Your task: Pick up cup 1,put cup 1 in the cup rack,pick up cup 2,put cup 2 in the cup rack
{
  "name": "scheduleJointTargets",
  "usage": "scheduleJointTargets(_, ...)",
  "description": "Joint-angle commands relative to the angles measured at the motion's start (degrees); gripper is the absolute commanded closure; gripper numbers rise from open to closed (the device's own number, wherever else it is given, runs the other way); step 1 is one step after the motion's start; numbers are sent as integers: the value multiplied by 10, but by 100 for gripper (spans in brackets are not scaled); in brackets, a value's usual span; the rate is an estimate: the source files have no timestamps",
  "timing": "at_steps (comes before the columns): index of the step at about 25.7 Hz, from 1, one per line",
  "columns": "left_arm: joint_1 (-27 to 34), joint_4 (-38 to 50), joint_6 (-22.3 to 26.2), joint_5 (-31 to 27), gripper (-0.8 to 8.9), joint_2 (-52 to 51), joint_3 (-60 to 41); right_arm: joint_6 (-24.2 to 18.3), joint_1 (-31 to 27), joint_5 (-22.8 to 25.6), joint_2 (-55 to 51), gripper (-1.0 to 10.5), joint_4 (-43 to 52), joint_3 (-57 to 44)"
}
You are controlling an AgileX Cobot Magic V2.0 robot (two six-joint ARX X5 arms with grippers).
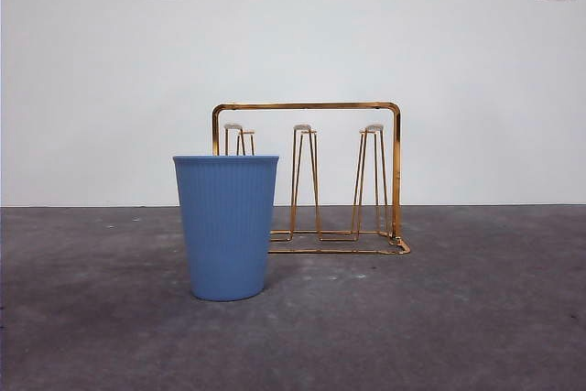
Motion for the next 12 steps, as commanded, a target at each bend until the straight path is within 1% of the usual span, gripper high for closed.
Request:
scheduleJointTargets(1, -2, 0, 31, 6, 822, 3, 1, -3, 0, 10, 5, 954, -11, -2)
scheduleJointTargets(6, -2, 0, 40, 6, 821, 3, 1, -3, 0, 10, 5, 946, -32, -2)
scheduleJointTargets(9, -2, -2, 44, 6, 821, 3, 1, -10, 0, 10, 5, 944, -53, -2)
scheduleJointTargets(11, -2, -3, 48, 6, 821, 3, 1, -15, 0, 11, 5, 910, -64, -2)
scheduleJointTargets(12, -2, -8, 52, 6, 821, 3, 1, -18, 0, 11, 4, 859, -68, -2)
